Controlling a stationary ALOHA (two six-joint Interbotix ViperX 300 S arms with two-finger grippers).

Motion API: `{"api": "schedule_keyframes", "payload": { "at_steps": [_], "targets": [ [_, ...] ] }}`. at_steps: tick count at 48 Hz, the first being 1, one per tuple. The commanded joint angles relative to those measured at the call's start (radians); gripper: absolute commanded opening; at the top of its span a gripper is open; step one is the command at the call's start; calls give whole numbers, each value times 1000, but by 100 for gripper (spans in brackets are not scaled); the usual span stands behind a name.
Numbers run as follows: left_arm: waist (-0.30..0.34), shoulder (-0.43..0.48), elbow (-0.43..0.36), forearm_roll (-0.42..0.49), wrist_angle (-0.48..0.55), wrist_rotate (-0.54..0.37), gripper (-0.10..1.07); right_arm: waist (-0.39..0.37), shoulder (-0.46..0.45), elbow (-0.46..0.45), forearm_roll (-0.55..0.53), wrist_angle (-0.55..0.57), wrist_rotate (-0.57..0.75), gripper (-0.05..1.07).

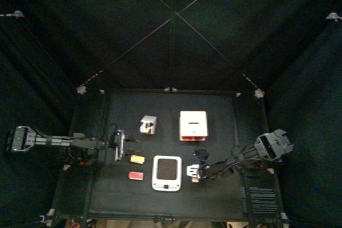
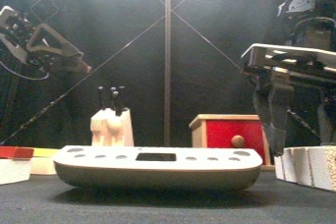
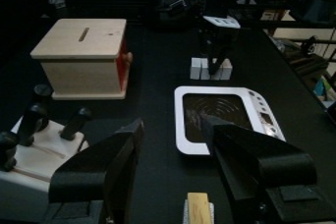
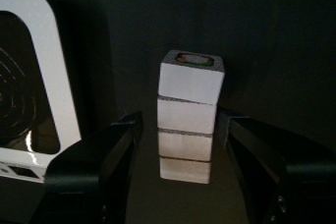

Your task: Grab egg sushi

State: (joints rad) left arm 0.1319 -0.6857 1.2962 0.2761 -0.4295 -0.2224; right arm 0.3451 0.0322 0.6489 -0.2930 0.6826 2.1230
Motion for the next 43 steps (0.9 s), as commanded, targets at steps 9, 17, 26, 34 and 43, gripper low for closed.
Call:
{"api": "schedule_keyframes", "payload": {
  "at_steps": [9, 17, 26, 34, 43],
  "targets": [
    [2, 2, -14, 0, -5, 2, 86, -2, -71, -12, -23, -2, -2, 91],
    [-6, 2, -15, 0, 2, 0, 86, -12, -115, -17, -52, -2, 0, 91],
    [-9, -14, -25, 0, 26, 0, 86, -15, -147, -34, -94, 3, -2, 91],
    [-20, -23, -26, 0, 31, 0, 86, -29, -195, -43, -175, 5, -2, 91],
    [-34, -25, -28, 0, 31, 0, 86, -35, -253, -35, -304, 5, -2, 91]
  ]
}}
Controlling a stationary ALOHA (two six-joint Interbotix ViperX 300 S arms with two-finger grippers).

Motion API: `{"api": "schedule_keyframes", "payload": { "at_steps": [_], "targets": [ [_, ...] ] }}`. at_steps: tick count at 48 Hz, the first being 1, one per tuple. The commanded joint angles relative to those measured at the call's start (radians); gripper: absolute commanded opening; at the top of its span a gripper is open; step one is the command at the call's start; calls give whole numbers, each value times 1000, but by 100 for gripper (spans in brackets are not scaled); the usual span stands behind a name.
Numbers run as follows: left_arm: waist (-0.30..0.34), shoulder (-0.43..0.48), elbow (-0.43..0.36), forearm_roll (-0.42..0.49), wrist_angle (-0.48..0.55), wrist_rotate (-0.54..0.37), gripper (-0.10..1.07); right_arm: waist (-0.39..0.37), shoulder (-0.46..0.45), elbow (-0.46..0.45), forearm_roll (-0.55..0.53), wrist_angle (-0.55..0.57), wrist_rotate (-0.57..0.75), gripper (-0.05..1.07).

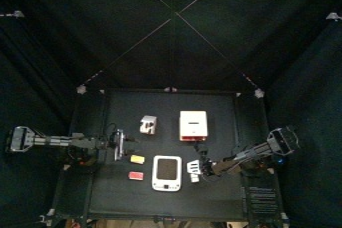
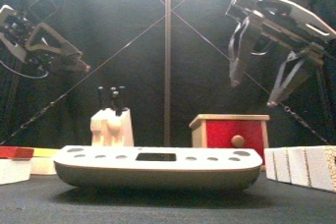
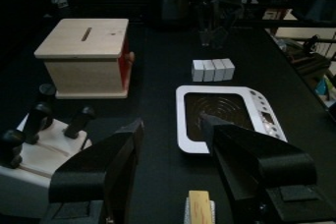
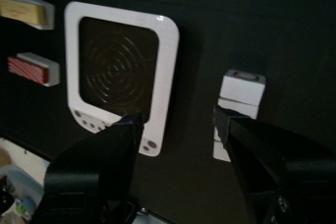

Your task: Grab egg sushi

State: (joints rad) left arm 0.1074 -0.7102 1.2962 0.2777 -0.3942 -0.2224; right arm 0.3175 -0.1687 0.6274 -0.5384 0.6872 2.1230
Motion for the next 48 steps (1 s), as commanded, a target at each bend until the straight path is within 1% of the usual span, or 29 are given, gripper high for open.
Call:
{"api": "schedule_keyframes", "payload": {
  "at_steps": [1, 12, 16, 22, 23, 24, 26, 34, 37, 38, 43, 48],
  "targets": [
    [-12, 0, -28, -2, -5, 0, 86, -9, -58, -11, -72, 0, -2, 91],
    [-31, -2, -28, -15, -5, -6, 86, -41, -118, 9, -281, -15, 0, 91],
    [-43, 0, -28, -43, -5, -6, 86, -69, -140, 20, -357, -43, 2, 91],
    [-54, -2, -28, -83, -6, -6, 86, -109, -166, 31, -477, -123, 2, 91],
    [-55, -2, -28, -94, -5, -6, 86, -118, -169, 34, -515, -146, 2, 91],
    [-57, -2, -26, -100, -6, -6, 86, -121, -170, 35, -529, -153, 3, 91],
    [-60, -2, -28, -114, -6, -6, 86, -140, -173, 41, -620, -201, 3, 91],
    [-71, -2, -25, -135, -9, 0, 86, -173, -173, 35, -822, -270, 2, 91],
    [-71, 0, -25, -133, -9, 2, 86, -178, -178, 37, -911, -276, 0, 91],
    [-71, 0, -25, -133, -9, 2, 86, -179, -184, 40, -959, -278, 2, 91],
    [-71, 0, -15, -117, -9, 2, 86, -179, -204, 57, -1094, -278, 3, 91],
    [-71, 0, -9, -103, -11, 2, 86, -173, -224, 75, -1180, -276, 6, 91]
  ]
}}
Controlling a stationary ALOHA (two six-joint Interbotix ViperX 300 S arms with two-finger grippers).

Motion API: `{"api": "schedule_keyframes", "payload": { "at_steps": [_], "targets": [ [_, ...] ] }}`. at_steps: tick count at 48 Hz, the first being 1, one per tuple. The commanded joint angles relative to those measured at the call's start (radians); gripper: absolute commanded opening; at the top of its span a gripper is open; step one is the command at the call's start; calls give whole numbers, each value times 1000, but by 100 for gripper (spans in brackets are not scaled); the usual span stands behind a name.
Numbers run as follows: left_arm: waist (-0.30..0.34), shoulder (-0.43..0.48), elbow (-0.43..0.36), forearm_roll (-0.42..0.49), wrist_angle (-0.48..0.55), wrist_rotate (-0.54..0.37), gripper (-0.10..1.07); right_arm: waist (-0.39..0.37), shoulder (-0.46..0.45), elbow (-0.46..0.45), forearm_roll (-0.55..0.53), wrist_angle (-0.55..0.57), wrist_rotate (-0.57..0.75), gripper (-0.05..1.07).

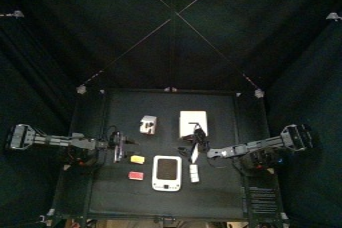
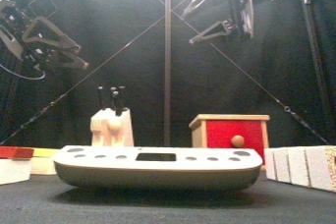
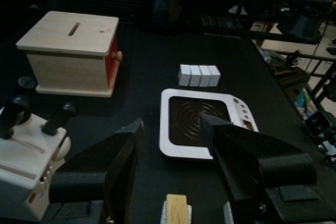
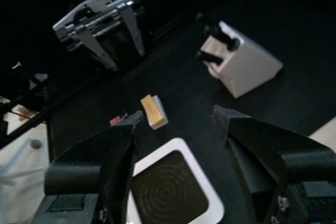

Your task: Grab egg sushi

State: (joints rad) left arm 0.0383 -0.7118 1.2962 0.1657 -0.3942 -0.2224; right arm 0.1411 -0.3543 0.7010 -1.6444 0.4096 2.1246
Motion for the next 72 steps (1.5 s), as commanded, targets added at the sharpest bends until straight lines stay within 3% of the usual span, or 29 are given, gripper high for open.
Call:
{"api": "schedule_keyframes", "payload": {
  "at_steps": [1, 14, 30, 45, 55, 72],
  "targets": [
    [-2, 2, -9, 9, -9, 2, 86, 5, -43, 6, -86, 2, 8, 91],
    [-35, 15, 15, 11, 25, 2, 86, 100, -75, 104, -104, 51, 5, 91],
    [-51, 97, 14, -9, 235, -3, 85, 198, -143, 140, -123, 175, 9, 91],
    [-75, 181, 6, -18, 258, -5, 85, 327, -166, 158, -121, 272, 5, 91],
    [-115, 272, -51, -28, 281, -2, 85, 364, -186, 186, -118, 341, 8, 91],
    [-123, 457, -189, -25, 479, -3, 86, 362, -193, 198, -117, 357, 8, 91]
  ]
}}
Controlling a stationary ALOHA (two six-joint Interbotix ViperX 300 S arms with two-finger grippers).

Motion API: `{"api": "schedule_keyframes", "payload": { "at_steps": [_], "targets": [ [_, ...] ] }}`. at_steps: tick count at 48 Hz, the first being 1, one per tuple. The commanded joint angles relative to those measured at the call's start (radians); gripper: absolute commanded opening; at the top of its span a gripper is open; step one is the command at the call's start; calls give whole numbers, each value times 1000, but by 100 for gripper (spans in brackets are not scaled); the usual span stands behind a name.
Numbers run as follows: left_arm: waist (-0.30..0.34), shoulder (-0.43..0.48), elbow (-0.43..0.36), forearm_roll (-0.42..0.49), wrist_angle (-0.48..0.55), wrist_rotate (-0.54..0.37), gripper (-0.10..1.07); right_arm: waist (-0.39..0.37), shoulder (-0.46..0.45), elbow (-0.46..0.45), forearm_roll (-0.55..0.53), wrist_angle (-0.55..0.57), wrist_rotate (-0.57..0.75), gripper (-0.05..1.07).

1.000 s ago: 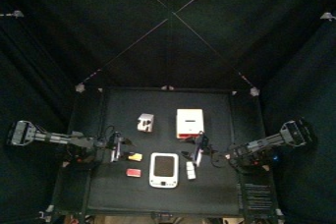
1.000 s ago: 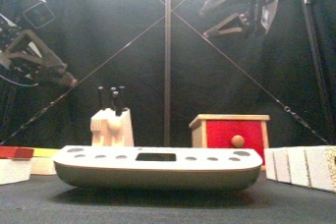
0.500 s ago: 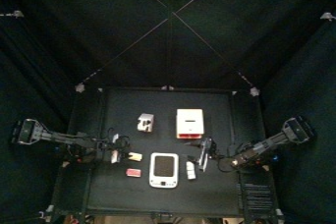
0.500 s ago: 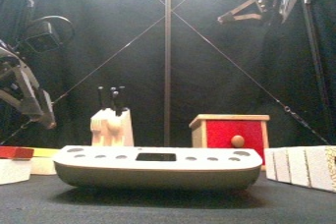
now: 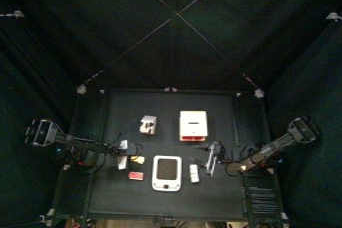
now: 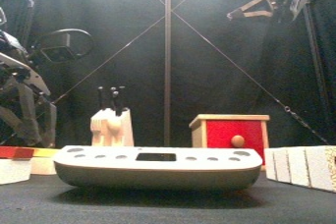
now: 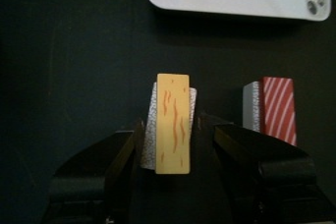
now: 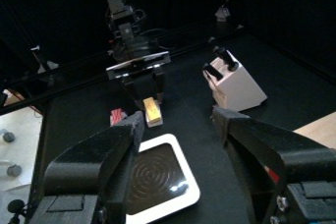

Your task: Grab egg sushi

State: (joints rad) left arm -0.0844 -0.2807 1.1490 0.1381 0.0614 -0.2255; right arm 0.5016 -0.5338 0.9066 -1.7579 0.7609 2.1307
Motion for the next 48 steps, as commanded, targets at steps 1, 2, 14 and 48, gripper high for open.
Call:
{"api": "schedule_keyframes", "payload": {
  "at_steps": [1, 2, 14, 48],
  "targets": [
    [0, 35, -48, 8, 31, 0, 86, 3, -14, -9, -3, 8, 2, 91],
    [0, 40, -51, 9, 35, 0, 86, 3, -15, -9, -3, 8, 2, 91],
    [0, 49, -61, 29, 38, 0, 85, 2, -14, -8, -3, 9, 2, 91],
    [-5, 2, -41, 29, 29, -2, 85, -5, -14, -5, -3, 9, 3, 91]
  ]
}}
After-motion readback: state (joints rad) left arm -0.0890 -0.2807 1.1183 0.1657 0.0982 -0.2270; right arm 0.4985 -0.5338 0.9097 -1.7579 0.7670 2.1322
